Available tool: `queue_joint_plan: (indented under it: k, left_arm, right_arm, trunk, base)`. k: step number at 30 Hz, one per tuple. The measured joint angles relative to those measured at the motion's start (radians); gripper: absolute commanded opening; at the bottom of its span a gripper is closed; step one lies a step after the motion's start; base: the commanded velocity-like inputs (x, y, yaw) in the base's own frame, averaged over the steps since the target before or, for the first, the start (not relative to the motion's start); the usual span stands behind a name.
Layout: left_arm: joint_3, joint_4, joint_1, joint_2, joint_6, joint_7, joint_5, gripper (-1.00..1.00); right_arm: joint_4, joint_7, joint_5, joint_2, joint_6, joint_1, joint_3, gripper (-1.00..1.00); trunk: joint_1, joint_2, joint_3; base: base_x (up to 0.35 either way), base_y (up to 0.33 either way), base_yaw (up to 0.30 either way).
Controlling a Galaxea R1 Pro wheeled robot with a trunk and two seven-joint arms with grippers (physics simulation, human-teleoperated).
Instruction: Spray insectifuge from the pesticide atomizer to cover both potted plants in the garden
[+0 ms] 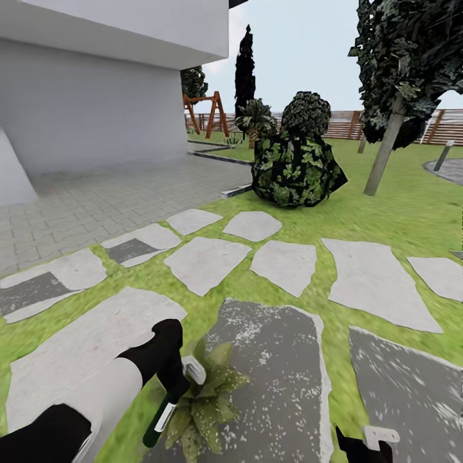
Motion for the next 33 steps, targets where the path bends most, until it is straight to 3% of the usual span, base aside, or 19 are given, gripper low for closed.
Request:
queue_joint_plan:
  k: [17, 21, 33]
  left_arm:
    - [-0.002, -0.001, -0.020, 0.004, 0.003, -0.003, -0.002, -1.00]
    - [-0.001, 0.001, -0.060, 0.023, 0.004, -0.008, -0.003, -1.00]
    - [0.003, 0.003, -0.065, 0.085, 0.004, -0.010, -0.003, -1.00]
  right_arm:
    - [0.000, 0.000, 0.000, 0.000, 0.000, 0.000, 0.000, 1.00]
    - [0.000, 0.000, 0.000, 0.000, 0.000, 0.000, 0.000, 1.00]
    - [0.000, 0.000, 0.000, 0.000, 0.000, 0.000, 0.000, 1.00]
  trunk:
    - [-0.001, 0.000, 0.000]
    - [-0.001, 0.000, 0.000]
    - [-0.001, 0.000, 0.000]
  base:
    - [-0.031, -0.008, 0.000]
    - [0.000, 0.000, 0.000]
    - [0.000, 0.000, 0.000]
